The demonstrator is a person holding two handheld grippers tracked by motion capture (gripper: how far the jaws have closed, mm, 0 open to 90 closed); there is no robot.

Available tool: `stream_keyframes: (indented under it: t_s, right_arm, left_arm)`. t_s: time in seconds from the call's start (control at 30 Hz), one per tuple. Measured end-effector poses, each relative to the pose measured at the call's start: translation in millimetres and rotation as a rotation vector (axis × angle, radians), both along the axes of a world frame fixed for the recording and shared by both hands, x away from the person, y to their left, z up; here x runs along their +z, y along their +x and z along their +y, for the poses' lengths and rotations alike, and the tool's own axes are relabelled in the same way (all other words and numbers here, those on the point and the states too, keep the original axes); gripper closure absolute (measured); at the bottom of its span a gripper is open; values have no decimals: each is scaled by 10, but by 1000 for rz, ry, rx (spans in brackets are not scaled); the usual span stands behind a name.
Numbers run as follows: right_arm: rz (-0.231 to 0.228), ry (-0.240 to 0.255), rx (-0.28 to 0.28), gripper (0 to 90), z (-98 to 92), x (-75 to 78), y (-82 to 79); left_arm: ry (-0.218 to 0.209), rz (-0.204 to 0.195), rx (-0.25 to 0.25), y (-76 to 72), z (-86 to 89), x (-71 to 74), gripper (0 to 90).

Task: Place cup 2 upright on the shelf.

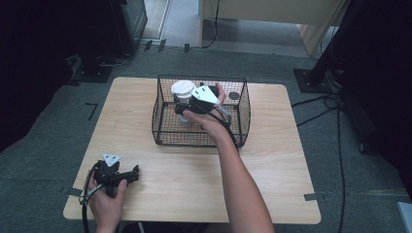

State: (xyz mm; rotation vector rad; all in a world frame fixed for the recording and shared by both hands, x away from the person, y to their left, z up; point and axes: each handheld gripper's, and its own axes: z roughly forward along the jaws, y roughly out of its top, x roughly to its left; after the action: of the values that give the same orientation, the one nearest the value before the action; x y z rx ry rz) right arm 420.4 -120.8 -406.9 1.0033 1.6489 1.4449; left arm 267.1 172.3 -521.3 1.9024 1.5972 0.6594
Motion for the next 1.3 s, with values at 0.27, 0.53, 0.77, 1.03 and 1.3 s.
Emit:
stream_keyframes:
  t_s: [0.27, 0.53, 0.77, 1.03, 1.3]
  right_arm:
    - [-2, 29, -14, 0, -67, 131, -112]
    - [5, 27, -28, 0, -152, 216, -302]
    - [15, 24, -51, 0, -303, 215, -443]
    - [21, 28, -76, 0, -500, 194, -624]
    - [23, 27, -102, 0, -670, 204, -788]
  left_arm:
    - [0, 0, 0, 0, 0, 0, 0]
    - [-1, -1, 1, 0, -1, -1, 0]
    - [0, -1, 0, 0, 0, 0, 0]
    - [0, 0, 0, 0, 0, 0, 0]
    - [0, -1, 1, 0, -1, 0, 0]
